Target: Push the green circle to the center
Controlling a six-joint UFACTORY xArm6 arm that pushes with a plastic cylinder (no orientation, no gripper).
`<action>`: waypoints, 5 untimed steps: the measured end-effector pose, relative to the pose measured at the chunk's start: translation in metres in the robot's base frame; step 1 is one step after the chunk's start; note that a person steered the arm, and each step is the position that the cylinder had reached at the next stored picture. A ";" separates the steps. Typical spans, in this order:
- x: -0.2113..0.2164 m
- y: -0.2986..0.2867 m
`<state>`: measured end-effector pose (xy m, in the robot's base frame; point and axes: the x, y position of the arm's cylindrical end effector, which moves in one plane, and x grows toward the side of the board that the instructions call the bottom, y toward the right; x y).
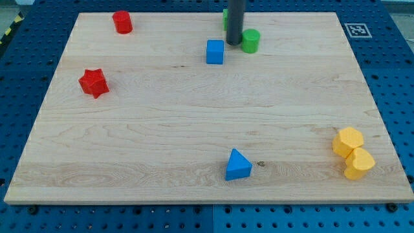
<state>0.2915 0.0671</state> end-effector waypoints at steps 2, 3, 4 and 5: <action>-0.027 0.043; -0.064 0.043; -0.074 0.030; -0.076 0.010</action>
<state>0.2157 0.0772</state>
